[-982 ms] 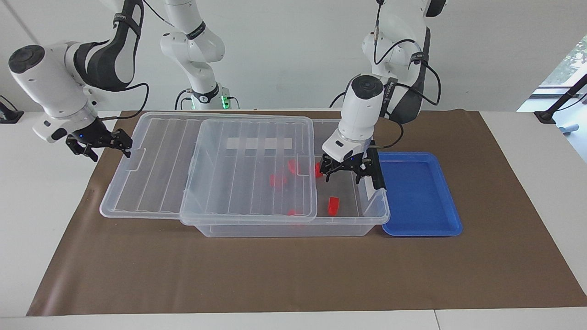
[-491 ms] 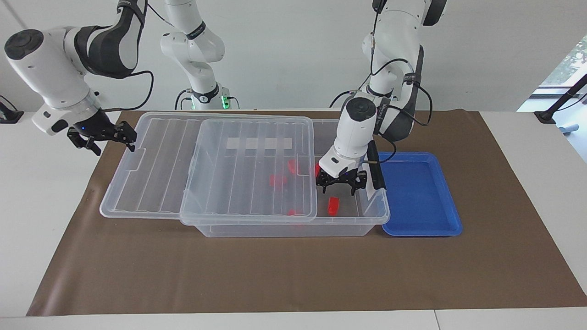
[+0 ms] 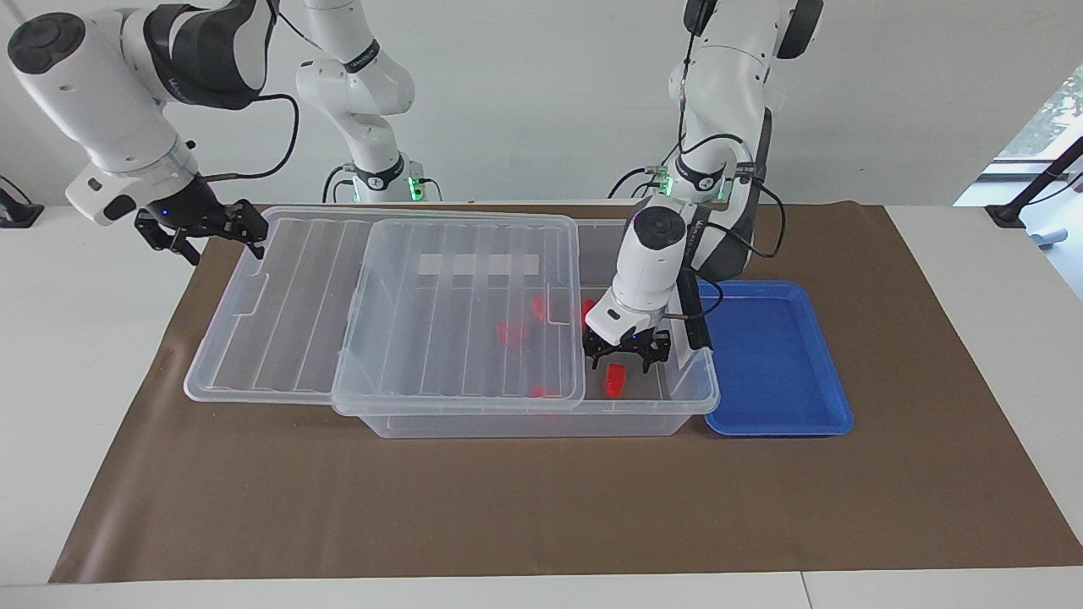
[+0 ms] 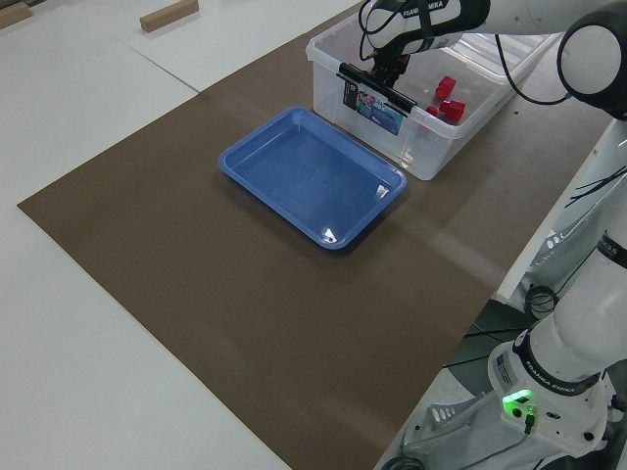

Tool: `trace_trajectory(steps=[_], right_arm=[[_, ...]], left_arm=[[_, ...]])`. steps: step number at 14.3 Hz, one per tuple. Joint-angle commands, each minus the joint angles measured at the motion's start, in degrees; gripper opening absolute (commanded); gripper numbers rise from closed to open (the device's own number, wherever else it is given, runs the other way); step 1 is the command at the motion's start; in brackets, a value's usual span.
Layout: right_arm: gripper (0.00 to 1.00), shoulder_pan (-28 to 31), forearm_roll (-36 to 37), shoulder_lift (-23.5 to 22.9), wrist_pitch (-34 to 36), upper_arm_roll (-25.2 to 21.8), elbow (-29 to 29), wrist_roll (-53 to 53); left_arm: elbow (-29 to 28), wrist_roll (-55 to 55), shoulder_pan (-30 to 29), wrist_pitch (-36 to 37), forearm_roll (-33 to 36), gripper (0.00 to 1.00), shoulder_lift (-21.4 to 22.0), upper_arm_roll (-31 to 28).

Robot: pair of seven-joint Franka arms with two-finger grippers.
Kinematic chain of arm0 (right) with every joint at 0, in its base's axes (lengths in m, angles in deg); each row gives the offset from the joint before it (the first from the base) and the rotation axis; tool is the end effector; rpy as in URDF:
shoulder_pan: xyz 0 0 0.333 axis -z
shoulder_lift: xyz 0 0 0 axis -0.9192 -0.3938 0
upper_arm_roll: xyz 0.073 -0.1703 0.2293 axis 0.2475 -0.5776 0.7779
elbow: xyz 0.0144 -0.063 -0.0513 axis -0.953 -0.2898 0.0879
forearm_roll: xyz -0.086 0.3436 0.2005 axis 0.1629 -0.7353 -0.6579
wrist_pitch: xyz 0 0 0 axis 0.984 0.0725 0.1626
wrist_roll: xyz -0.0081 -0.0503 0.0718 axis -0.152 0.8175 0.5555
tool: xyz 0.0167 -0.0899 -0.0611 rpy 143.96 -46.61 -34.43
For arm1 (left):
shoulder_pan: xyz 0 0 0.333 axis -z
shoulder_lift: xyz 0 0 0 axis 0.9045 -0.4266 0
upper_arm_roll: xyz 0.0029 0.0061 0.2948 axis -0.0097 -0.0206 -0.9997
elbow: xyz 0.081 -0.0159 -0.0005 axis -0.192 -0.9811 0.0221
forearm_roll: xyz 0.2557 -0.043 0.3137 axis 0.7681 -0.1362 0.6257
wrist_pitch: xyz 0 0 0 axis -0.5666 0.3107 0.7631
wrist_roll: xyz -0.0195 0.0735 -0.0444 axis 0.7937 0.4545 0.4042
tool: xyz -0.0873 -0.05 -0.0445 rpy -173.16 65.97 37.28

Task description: Place red block in blue tray from box

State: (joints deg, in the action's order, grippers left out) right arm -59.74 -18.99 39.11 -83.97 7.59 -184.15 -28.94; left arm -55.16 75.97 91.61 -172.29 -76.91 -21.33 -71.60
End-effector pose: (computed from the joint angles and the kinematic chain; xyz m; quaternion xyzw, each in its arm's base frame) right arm 0.5600 -0.0743 0.5465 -0.9984 -0.0341 0.0444 0.0058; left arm 0.5606 -0.3343 0.2901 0.9944 -0.0875 0.0550 0.0233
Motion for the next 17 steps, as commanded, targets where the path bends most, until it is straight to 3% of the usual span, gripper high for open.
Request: trace_trajectory(steps=[1,7,11,12,13,14,15,17], right_arm=[[1.0,0.4,-0.35,-0.09,4.15,1.94,2.69,-5.15],[1.0,-1.62,-0.27,1.4,9.34,4.14,3.5,-15.53],[1.0,-1.89,0.0,1.49,8.83,5.54,3.76,-18.0],[1.0,-1.89,0.17,1.32,8.56,5.72,4.54,-18.44],[1.0,-2.23,0.09,1.32,7.17,5.72,4.46,-18.97],[1.0,-2.93,0.09,1.4,6.54,5.55,4.38,-19.23],[1.0,-3.11,0.09,1.4,6.63,5.55,4.29,-19.24],[1.0,-3.03,0.09,1.4,6.45,5.37,4.29,-18.97]], left_arm=[[-2.63,0.75,0.3,-4.69,1.36,1.0,0.4,-0.53],[-3.07,-1.71,-0.05,-9.45,1.36,1.0,-0.3,-0.53],[-3.16,-2.24,0.03,-9.54,1.45,0.97,-0.74,-0.53],[-3.07,-2.24,0.03,-9.19,1.36,0.7,-0.74,-0.53],[-3.07,-2.33,0.03,-9.28,1.45,0.25,-0.74,-0.53],[-3.07,-3.03,0.03,-9.28,1.45,0.06,-0.74,-0.62],[-3.07,-3.56,0.03,-9.28,1.71,0.0,-0.74,-0.62],[-2.81,-3.47,0.12,-8.93,2.33,0.0,-0.66,-0.88]])
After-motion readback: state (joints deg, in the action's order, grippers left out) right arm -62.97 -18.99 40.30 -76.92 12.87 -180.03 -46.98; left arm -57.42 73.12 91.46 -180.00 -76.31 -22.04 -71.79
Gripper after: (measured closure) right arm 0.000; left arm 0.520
